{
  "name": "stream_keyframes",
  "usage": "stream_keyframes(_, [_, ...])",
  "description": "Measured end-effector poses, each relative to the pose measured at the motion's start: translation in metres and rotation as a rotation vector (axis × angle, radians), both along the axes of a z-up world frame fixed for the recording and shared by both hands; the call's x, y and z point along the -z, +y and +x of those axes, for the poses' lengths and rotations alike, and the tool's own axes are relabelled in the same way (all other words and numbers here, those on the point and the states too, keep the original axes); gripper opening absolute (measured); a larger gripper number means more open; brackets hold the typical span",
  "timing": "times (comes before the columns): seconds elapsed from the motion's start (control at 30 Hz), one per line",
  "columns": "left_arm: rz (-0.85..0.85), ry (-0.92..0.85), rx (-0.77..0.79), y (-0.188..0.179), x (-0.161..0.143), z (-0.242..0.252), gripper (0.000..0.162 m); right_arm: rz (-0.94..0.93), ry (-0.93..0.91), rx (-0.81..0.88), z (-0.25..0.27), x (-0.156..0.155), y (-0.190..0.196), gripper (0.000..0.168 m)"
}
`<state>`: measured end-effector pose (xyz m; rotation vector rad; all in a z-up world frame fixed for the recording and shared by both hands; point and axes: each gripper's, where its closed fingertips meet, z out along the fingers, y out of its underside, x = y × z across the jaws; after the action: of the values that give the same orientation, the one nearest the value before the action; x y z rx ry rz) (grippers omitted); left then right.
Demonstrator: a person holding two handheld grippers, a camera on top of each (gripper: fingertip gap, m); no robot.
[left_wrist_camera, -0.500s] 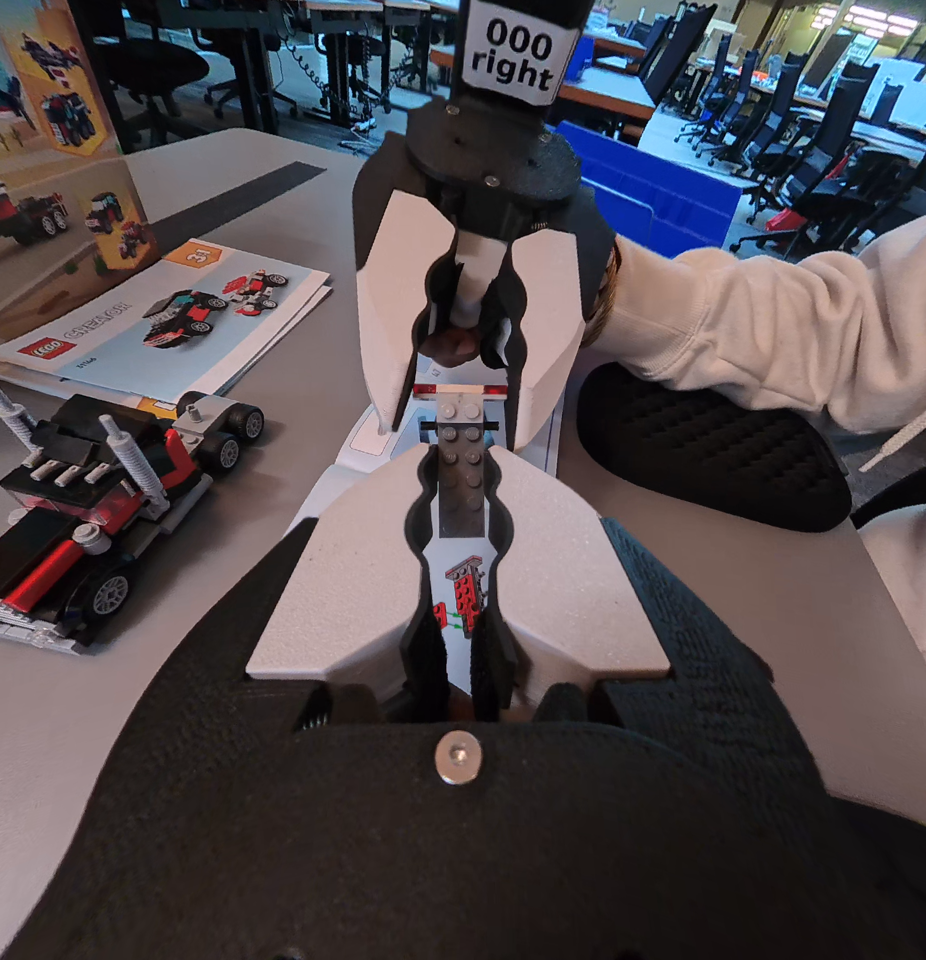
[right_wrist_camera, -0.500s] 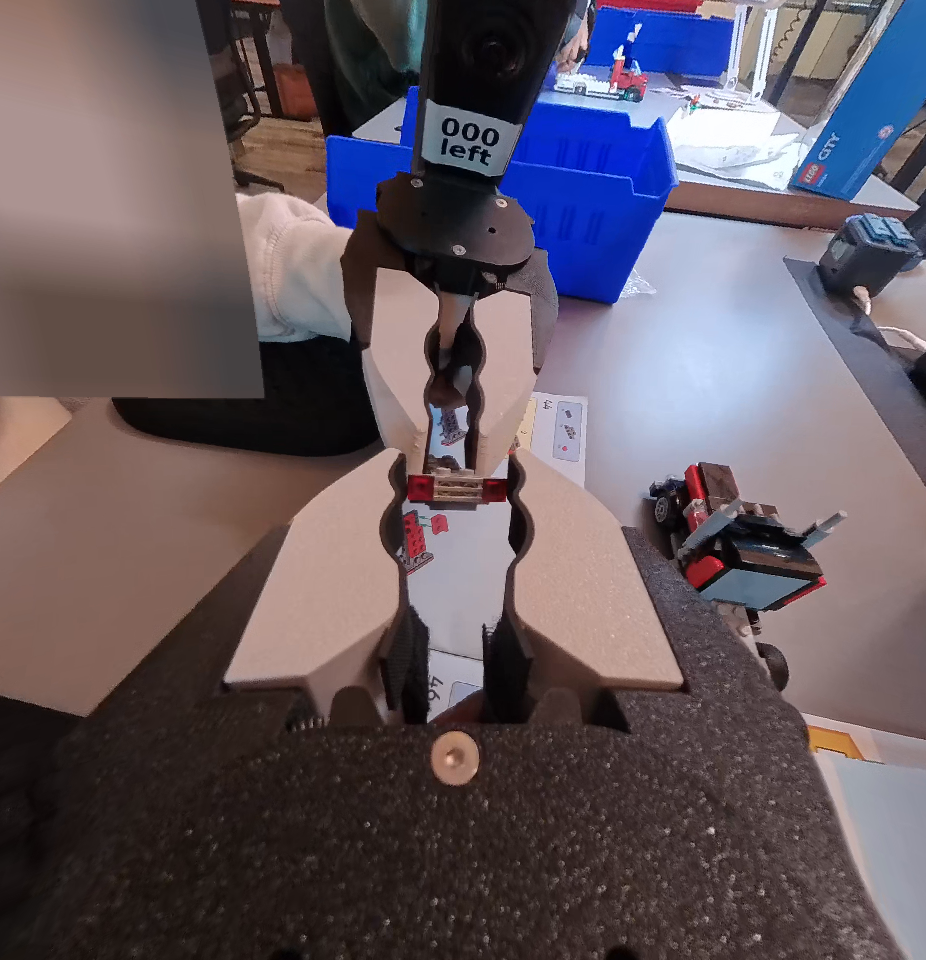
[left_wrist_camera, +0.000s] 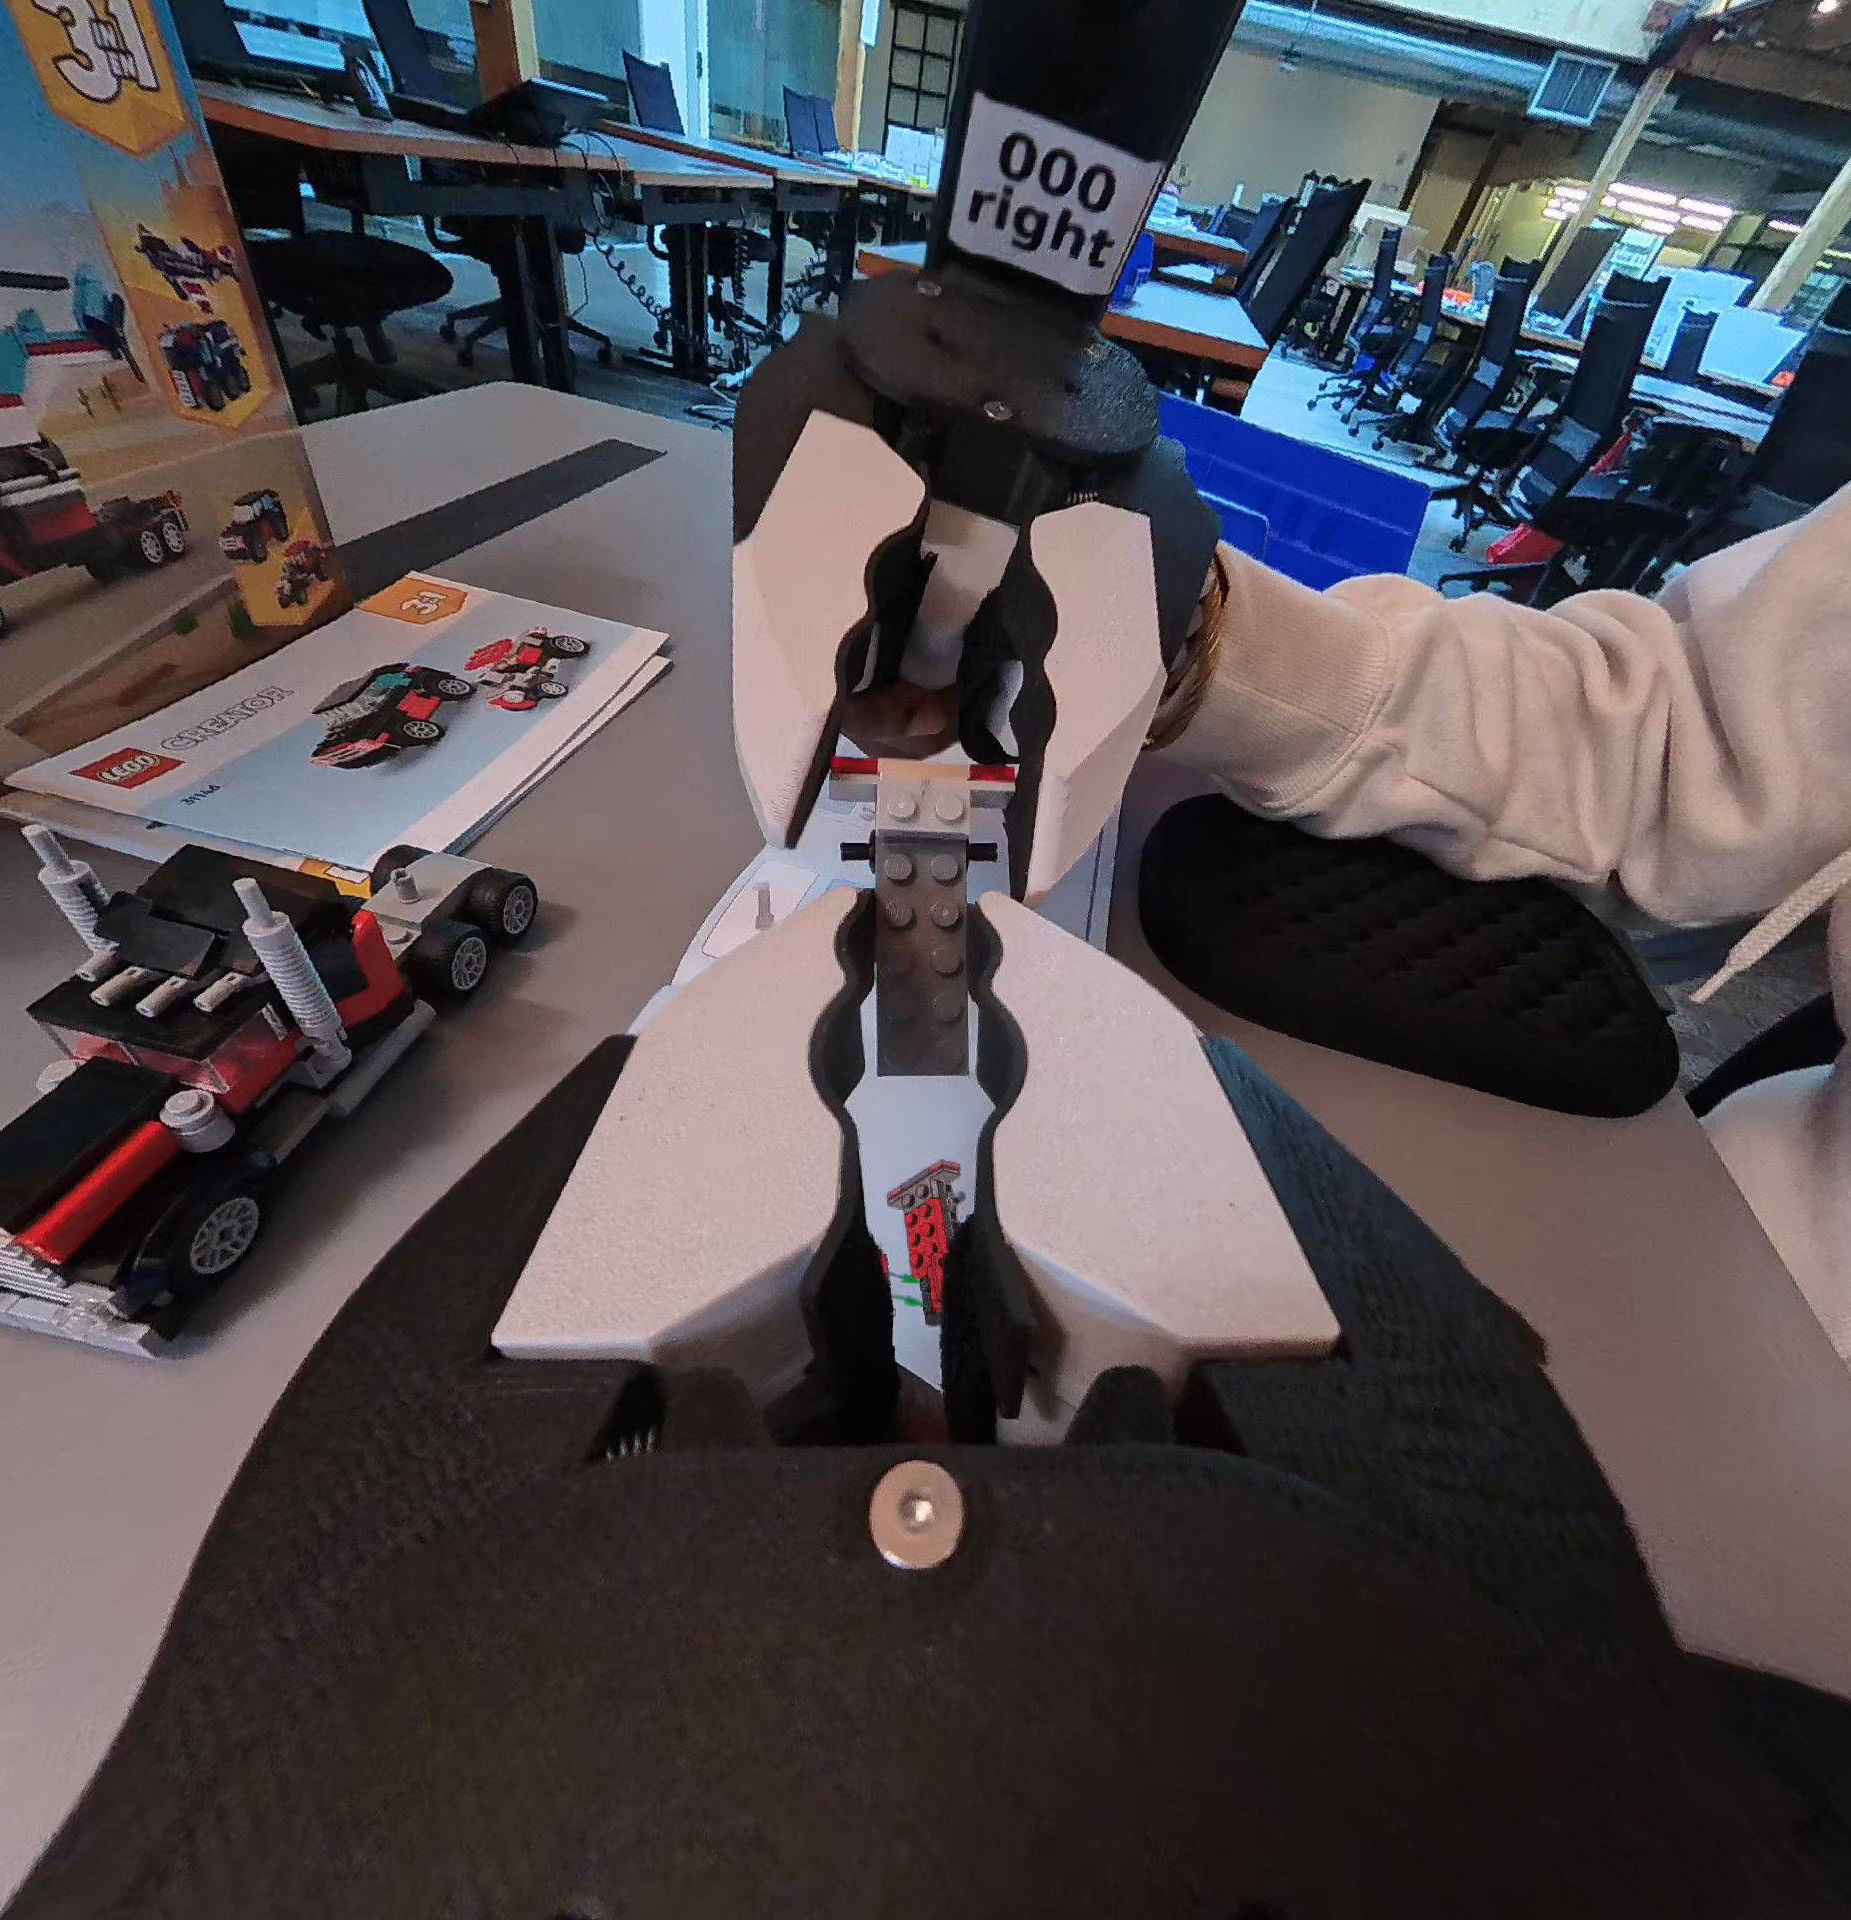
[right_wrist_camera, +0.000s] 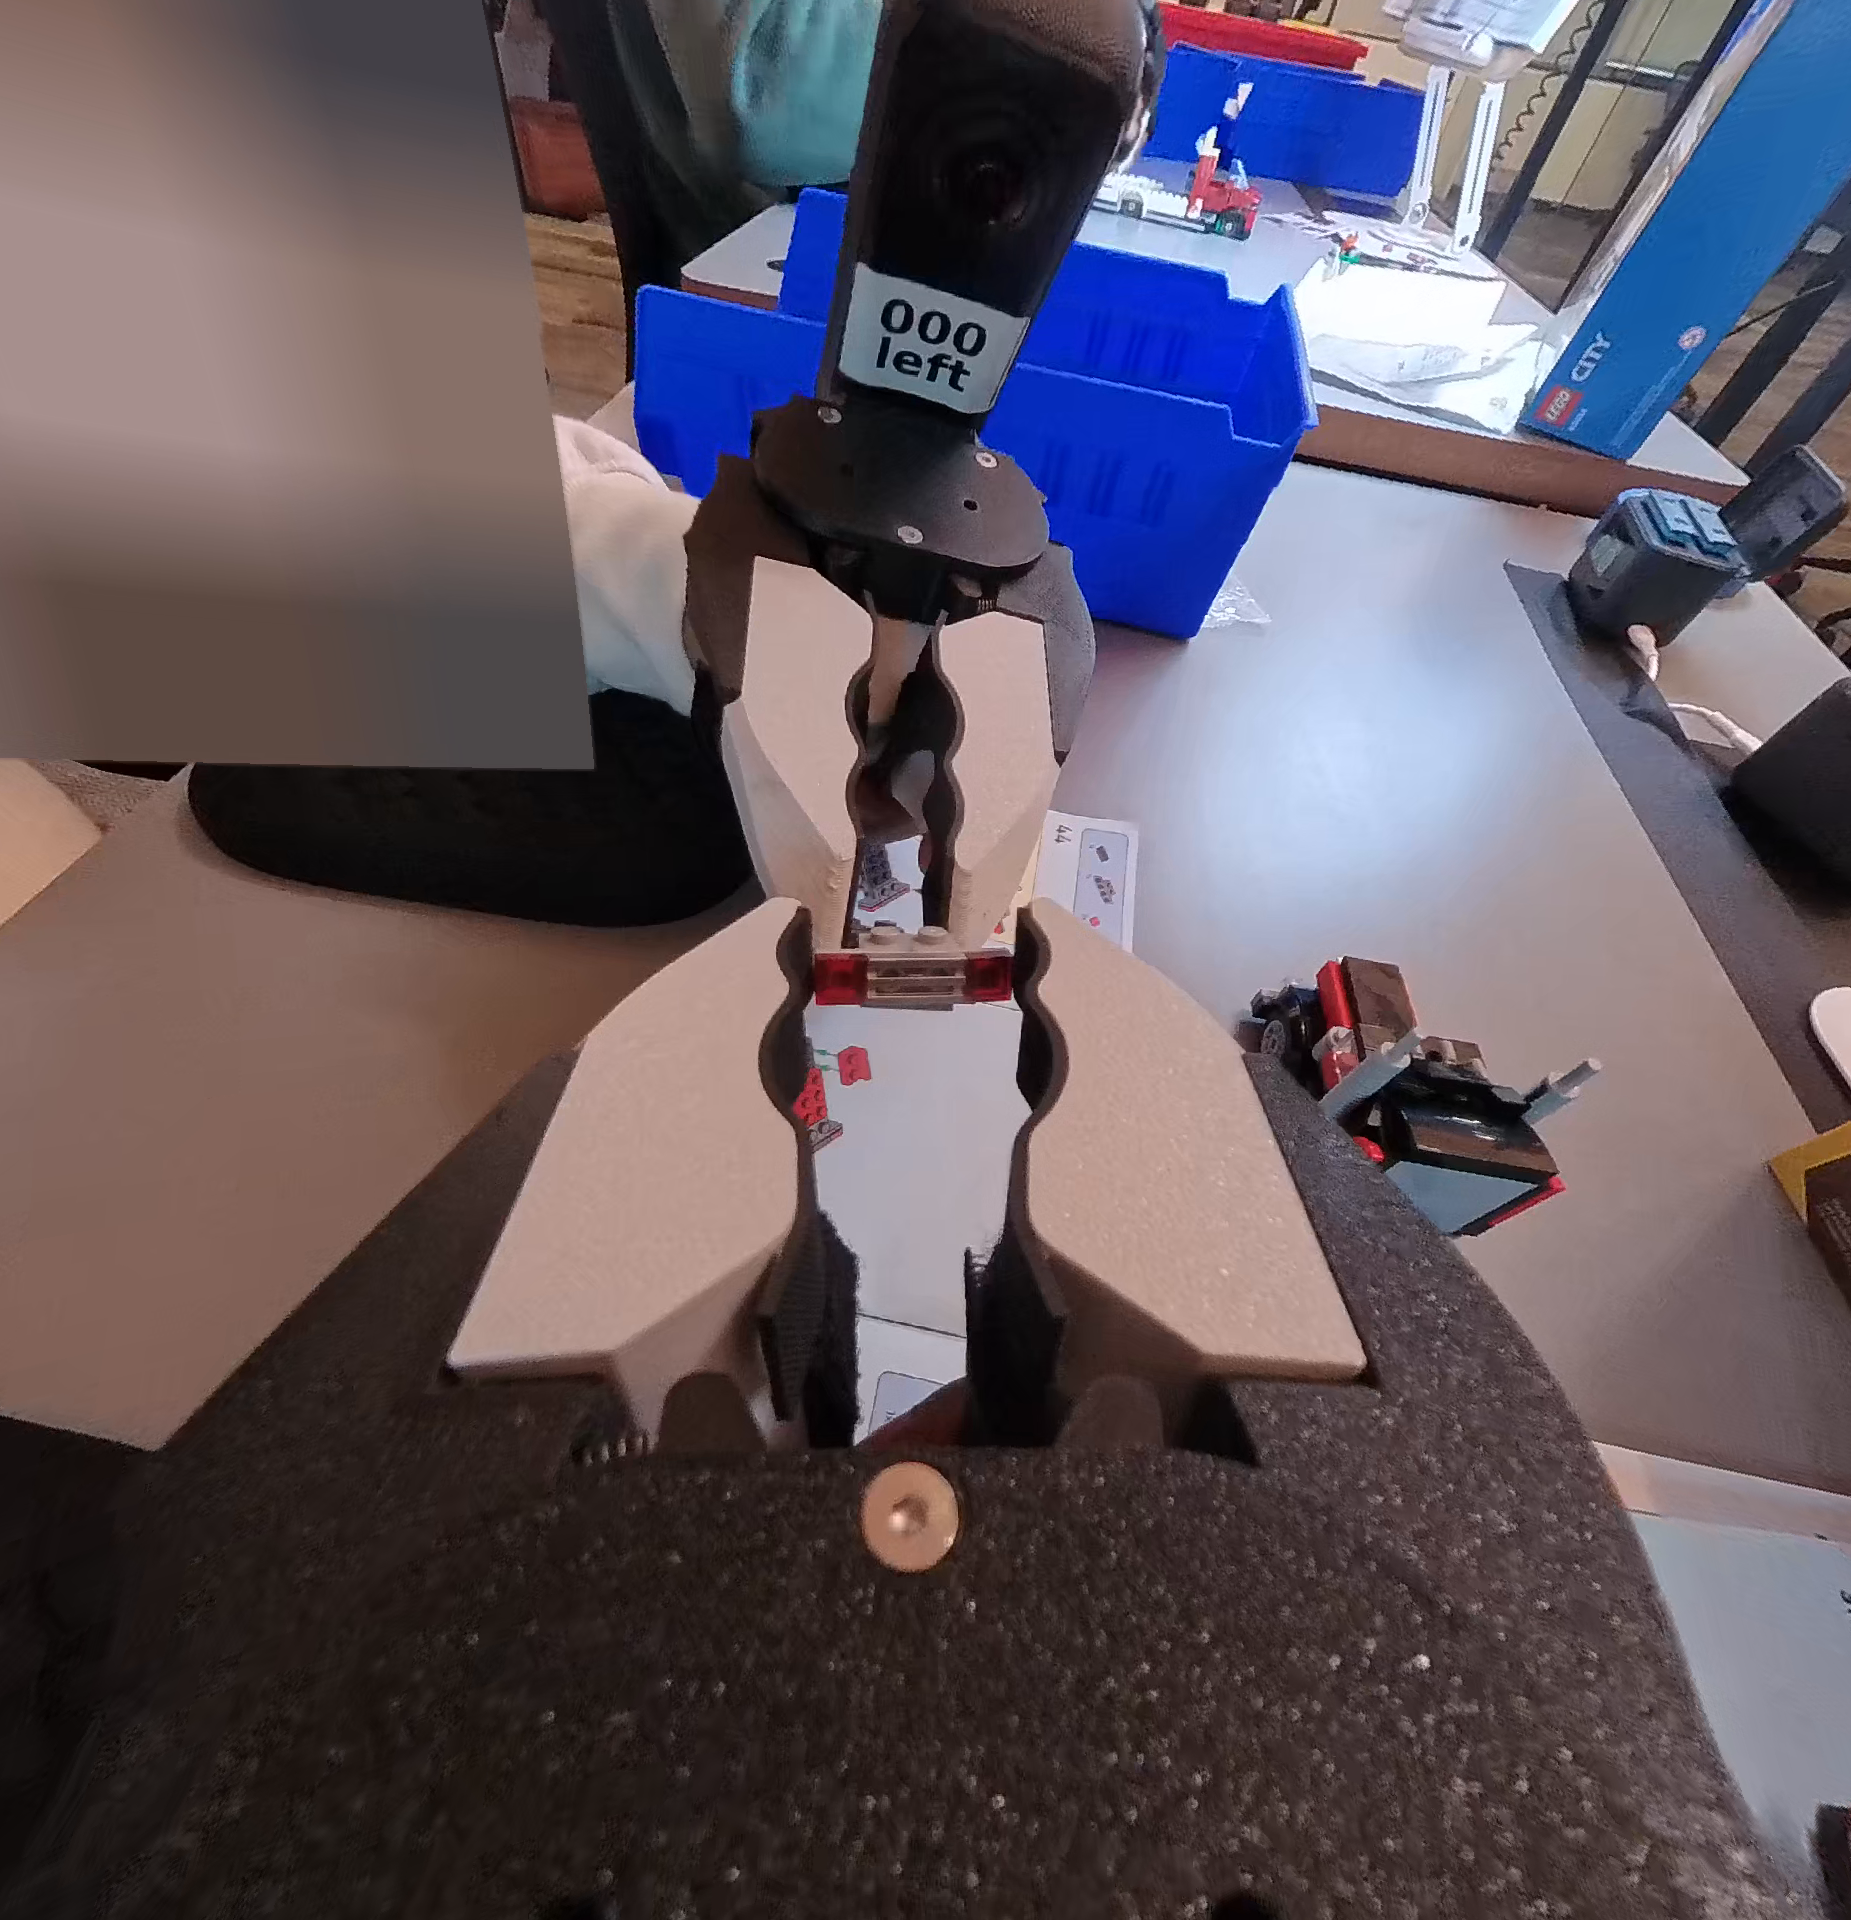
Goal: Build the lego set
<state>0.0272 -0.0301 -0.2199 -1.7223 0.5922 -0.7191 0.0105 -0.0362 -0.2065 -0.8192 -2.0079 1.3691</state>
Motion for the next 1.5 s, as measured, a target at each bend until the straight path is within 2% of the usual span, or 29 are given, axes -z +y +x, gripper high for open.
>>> stream_keyframes(0.57, [0.052, -0.039, -0.002, 0.001, -0.007, 0.001, 0.017, 0.033, 0.022, 0.011, -0.001, -0.008, -0.002, 0.039])
stream_keyframes(0.8, [0.062, -0.044, -0.015, 0.001, -0.009, -0.001, 0.017, -0.017, 0.049, 0.008, 0.001, -0.018, -0.001, 0.044])
stream_keyframes(0.93, [0.035, -0.041, -0.018, 0.001, -0.008, -0.004, 0.017, -0.006, 0.09, 0.012, 0.012, -0.031, 0.005, 0.052])
stream_keyframes(1.07, [0.007, -0.031, 0.003, -0.001, -0.01, -0.008, 0.017, 0.133, 0.138, 0.032, 0.027, -0.035, 0.009, 0.059])
stream_keyframes(1.3, [0.005, -0.006, 0.094, -0.008, -0.032, -0.006, 0.017, 0.511, 0.224, 0.044, 0.04, -0.06, 0.003, 0.054])
stream_keyframes(1.5, [-0.01, -0.079, 0.25, -0.027, -0.062, 0.006, 0.017, 0.856, 0.307, -0.083, 0.042, -0.085, -0.016, 0.048])
